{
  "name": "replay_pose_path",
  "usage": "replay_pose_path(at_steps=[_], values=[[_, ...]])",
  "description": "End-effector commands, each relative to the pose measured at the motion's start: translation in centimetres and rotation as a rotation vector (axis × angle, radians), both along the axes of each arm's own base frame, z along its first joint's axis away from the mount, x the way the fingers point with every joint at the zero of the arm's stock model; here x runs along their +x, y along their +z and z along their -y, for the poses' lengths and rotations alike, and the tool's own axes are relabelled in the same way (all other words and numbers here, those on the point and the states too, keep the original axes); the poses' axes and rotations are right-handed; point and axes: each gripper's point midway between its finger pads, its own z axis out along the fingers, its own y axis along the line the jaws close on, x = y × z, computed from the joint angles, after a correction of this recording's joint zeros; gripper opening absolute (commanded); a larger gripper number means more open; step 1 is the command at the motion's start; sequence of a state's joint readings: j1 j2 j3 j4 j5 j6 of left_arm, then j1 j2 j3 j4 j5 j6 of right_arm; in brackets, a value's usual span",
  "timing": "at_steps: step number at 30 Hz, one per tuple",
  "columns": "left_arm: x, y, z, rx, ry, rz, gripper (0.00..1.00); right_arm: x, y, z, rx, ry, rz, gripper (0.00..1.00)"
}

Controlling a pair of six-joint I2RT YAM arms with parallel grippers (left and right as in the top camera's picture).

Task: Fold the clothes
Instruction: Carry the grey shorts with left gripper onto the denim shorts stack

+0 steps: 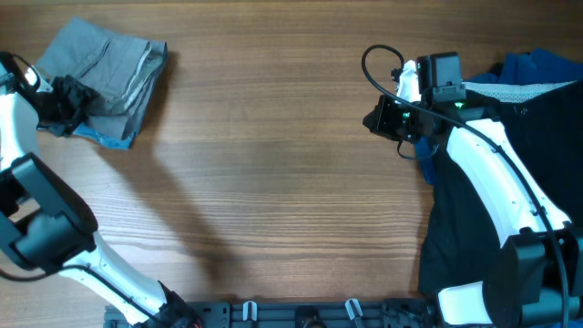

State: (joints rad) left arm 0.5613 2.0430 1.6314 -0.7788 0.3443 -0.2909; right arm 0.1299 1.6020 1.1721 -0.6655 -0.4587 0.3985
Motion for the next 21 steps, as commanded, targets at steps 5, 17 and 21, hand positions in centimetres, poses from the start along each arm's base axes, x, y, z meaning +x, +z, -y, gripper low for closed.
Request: replay_pose_path(at_steps=[5, 17, 21], values=[[-3.5, 12.9, -1.0, 0.229, 0.0, 0.162, 0.04, 0.4, 0.3, 1.1, -0.075, -0.03, 0.036, 0.07], [1.5, -2.3, -1.5, 0.236, -0.052, -0.068, 0.09, -0.5, -0.2, 1.4, -0.1, -0.018, 0.003, 0.07], [0.5, -4.2, 0.1, 0.192, -0.163, -0.119, 0.12, -0.9, 0.1, 1.5, -0.118, 0.019, 0.019, 0.06]])
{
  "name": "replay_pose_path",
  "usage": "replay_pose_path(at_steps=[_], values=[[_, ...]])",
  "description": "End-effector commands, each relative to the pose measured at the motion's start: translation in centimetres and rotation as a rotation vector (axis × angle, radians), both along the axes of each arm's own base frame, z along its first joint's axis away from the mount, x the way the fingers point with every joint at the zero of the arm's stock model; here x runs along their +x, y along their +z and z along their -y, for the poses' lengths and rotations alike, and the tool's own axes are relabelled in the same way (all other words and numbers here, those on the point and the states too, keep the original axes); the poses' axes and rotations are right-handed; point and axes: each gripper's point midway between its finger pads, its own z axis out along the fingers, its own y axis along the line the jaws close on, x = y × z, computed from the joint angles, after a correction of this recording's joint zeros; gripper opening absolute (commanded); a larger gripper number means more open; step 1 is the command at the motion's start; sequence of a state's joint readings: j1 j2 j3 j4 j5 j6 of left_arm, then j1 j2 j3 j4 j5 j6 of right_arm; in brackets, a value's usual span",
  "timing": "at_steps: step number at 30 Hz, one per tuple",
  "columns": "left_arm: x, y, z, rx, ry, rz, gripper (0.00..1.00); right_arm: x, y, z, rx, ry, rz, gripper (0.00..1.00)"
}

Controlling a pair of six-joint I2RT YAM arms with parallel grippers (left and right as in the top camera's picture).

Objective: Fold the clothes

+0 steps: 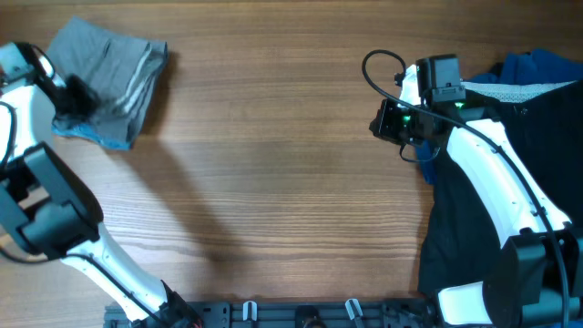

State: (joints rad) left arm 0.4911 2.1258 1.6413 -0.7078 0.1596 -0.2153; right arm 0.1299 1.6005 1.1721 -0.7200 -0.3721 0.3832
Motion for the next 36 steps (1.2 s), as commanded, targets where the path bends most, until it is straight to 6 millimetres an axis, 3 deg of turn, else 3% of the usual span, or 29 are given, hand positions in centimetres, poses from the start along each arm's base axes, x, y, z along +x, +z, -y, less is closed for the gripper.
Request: replay_pose_path(at_steps=[1, 5, 9, 11, 12, 13, 14, 15, 17, 18, 22, 27, 30, 34, 36], values=[[-0.8, 0.0, 0.9, 0.007, -0.119, -0.029, 0.15, -0.1, 1.4, 0.0, -0.035, 0.06, 0.071, 0.06], [-0.4, 5.8, 2.4, 0.044, -0.206, 0.061, 0.24, -0.1, 4.1, 0.8, -0.081, 0.064, 0.167, 0.04], [-0.6, 17.2, 6.2, 0.14, -0.342, 0.276, 0.45, -1.2, 10.5, 1.7, -0.133, 0.085, 0.377, 0.04], [-2.0, 22.1, 8.8, 0.192, -0.394, 0.359, 0.63, -2.4, 14.0, 2.0, -0.154, 0.105, 0.498, 0.05], [-2.7, 23.5, 9.9, 0.2, -0.411, 0.38, 0.74, -2.9, 15.1, 2.1, -0.161, 0.117, 0.539, 0.1], [-3.8, 25.0, 11.4, 0.202, -0.429, 0.4, 1.0, -3.6, 16.5, 2.2, -0.177, 0.136, 0.596, 0.18], [-5.0, 26.3, 13.0, 0.193, -0.44, 0.413, 1.0, -4.3, 17.7, 2.4, -0.202, 0.153, 0.65, 0.34], [-6.5, 27.3, 14.8, 0.175, -0.455, 0.417, 1.0, -5.1, 19.0, 2.8, -0.233, 0.164, 0.703, 0.59], [-8.7, 28.2, 17.2, 0.156, -0.499, 0.409, 1.0, -6.5, 20.4, 3.1, -0.246, 0.167, 0.752, 0.91], [-9.7, 28.4, 18.3, 0.148, -0.522, 0.402, 1.0, -7.4, 21.2, 3.2, -0.245, 0.163, 0.776, 0.99], [-11.8, 28.8, 20.9, 0.127, -0.585, 0.39, 1.0, -10.0, 22.8, 3.6, -0.242, 0.152, 0.83, 0.99], [-12.0, 28.9, 21.2, 0.126, -0.593, 0.392, 1.0, -11.4, 23.7, 3.7, -0.238, 0.146, 0.866, 1.0], [-12.0, 28.9, 21.2, 0.126, -0.593, 0.392, 1.0, -11.6, 23.2, 3.7, -0.235, 0.153, 0.842, 1.0], [-12.0, 28.9, 21.2, 0.126, -0.593, 0.392, 1.0, -13.4, 20.8, 2.8, -0.191, 0.22, 0.73, 1.0], [-12.0, 28.9, 21.2, 0.126, -0.593, 0.392, 1.0, -13.9, 19.6, 3.4, -0.225, 0.224, 0.681, 1.0]])
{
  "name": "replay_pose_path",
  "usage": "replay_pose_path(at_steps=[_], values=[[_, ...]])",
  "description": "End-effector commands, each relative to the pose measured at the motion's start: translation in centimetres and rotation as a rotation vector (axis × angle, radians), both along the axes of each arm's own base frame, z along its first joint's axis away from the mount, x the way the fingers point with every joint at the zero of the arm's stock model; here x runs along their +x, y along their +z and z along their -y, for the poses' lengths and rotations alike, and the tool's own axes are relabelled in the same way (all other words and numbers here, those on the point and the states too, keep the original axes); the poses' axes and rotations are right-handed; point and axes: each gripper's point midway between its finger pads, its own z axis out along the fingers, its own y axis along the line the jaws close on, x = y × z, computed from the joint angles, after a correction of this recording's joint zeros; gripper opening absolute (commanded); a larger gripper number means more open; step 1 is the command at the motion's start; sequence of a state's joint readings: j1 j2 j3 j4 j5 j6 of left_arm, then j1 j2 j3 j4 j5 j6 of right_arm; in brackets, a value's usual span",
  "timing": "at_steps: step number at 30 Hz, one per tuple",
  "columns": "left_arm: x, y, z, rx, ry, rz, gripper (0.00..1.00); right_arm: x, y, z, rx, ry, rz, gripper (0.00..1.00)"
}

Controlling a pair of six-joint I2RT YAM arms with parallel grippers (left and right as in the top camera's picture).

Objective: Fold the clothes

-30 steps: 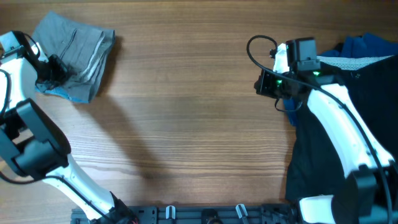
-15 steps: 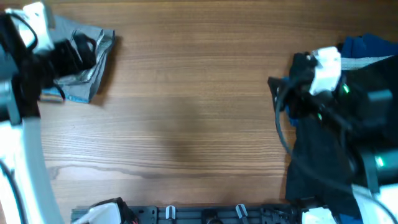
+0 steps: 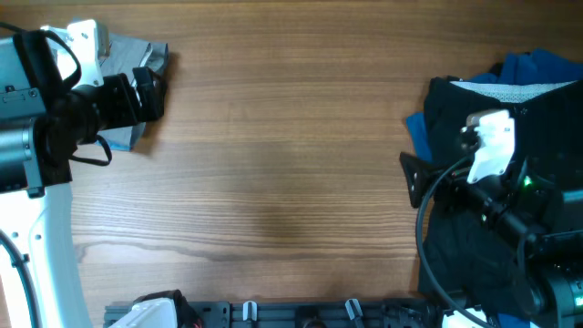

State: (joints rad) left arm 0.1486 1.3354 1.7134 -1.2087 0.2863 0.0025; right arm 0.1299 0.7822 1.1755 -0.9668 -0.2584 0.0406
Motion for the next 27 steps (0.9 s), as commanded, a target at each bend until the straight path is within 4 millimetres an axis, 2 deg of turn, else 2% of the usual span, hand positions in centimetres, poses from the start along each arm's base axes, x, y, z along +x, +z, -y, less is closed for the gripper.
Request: replay_pose_path(at_steps=[1, 6, 12, 17, 20, 22, 27], values=[[0.0, -0.1, 0.3, -0.008, -0.008, -0.001, 1.0, -1.1, -0.9, -0.1, -0.036, 0.03, -0.047, 1.0], [0.0, -0.1, 0.3, -0.008, -0.008, -0.001, 1.0, -0.3, 0.5, 0.1, -0.205, 0.133, 0.106, 0.99], [0.0, -0.1, 0.3, -0.008, -0.008, -0.001, 1.0, 0.7, 2.6, -0.1, -0.257, 0.155, 0.233, 1.0], [0.0, -0.1, 0.3, -0.008, -0.008, -0.001, 1.0, -0.5, 3.7, 0.5, -0.289, 0.132, 0.36, 1.0], [0.0, -0.1, 0.3, -0.008, -0.008, -0.001, 1.0, -1.4, 3.1, 0.6, -0.27, 0.114, 0.42, 1.0], [0.0, -0.1, 0.3, -0.008, -0.008, -0.001, 1.0, -1.9, 1.7, 0.4, -0.255, 0.123, 0.454, 1.0], [0.0, -0.1, 0.3, -0.008, -0.008, -0.001, 1.0, -1.9, -4.3, 0.4, -0.135, 0.067, 0.46, 1.0]])
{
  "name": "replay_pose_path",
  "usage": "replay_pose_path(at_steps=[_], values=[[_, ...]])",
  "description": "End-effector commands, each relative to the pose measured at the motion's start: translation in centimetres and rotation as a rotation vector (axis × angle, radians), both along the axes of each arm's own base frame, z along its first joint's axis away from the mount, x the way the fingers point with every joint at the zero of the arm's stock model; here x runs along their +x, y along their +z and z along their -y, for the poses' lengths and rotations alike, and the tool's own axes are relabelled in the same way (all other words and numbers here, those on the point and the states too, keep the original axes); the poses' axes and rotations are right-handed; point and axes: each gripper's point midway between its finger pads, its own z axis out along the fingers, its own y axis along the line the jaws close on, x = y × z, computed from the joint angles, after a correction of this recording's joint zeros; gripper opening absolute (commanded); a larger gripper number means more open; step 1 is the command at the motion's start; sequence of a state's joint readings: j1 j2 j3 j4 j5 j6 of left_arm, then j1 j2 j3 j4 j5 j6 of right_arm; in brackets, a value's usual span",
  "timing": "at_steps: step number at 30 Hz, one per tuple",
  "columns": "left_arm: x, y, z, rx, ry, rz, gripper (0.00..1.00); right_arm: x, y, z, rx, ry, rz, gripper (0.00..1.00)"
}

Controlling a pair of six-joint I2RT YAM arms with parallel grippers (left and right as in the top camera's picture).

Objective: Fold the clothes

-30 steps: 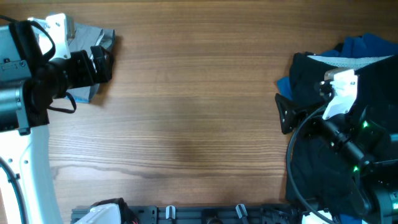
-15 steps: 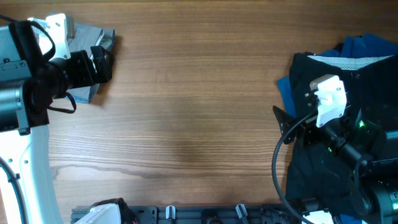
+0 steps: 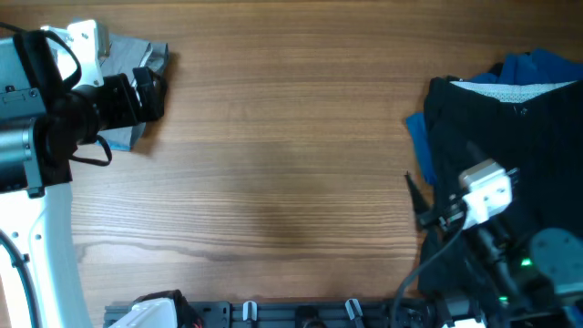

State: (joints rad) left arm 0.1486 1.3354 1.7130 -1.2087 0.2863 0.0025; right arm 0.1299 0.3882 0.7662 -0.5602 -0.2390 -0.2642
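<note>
A pile of unfolded clothes lies at the right edge: a black garment (image 3: 519,128) on top, and a blue garment (image 3: 537,64) showing behind it and along its left side. A folded grey stack (image 3: 127,50) sits at the far left, mostly hidden by my raised left arm. My left gripper (image 3: 151,93) hangs high above that stack's right edge, holding nothing that shows. My right gripper (image 3: 415,199) sits low at the black garment's left edge, with its white wrist block (image 3: 485,189) behind it. Neither jaw gap is readable from above.
The wooden table (image 3: 282,164) stretches between the two arms. A dark rail (image 3: 291,314) with clips runs along the front edge. The right arm's base and cables crowd the lower right corner.
My right arm has pulled back toward the front edge, its wrist block lower in the overhead view. The left arm, the grey stack and the clothes pile have not moved.
At first my left gripper rested on the folded grey stack at the far left, and my right gripper hovered by the pile's left edge. Then both arms withdrew: the left rose high over the stack, and the right drew back over the black garment, now nearer the front.
</note>
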Motion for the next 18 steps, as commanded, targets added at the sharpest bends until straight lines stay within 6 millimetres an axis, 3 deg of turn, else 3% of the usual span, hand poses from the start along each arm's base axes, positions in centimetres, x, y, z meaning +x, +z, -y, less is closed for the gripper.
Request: replay_pose_path(at_steps=[1, 6, 10, 12, 18], values=[[0.0, 0.0, 0.3, -0.008, -0.008, 0.0, 1.0, 0.3, -5.1, -0.2, 0.118, -0.011, -0.034, 1.0], [0.0, -0.1, 0.3, -0.008, -0.008, -0.001, 1.0, 1.3, -10.2, -0.4, 0.261, -0.027, -0.017, 1.0], [0.0, 0.0, 0.3, -0.008, -0.008, 0.0, 1.0, 1.8, -13.1, -0.5, 0.318, -0.027, 0.004, 1.0], [0.0, -0.1, 0.3, -0.008, -0.008, -0.001, 1.0, 2.0, -14.0, -0.5, 0.322, -0.025, 0.02, 1.0], [0.0, -0.1, 0.3, -0.008, -0.008, -0.001, 1.0, 2.3, -13.5, -0.3, 0.27, -0.021, 0.113, 1.0]])
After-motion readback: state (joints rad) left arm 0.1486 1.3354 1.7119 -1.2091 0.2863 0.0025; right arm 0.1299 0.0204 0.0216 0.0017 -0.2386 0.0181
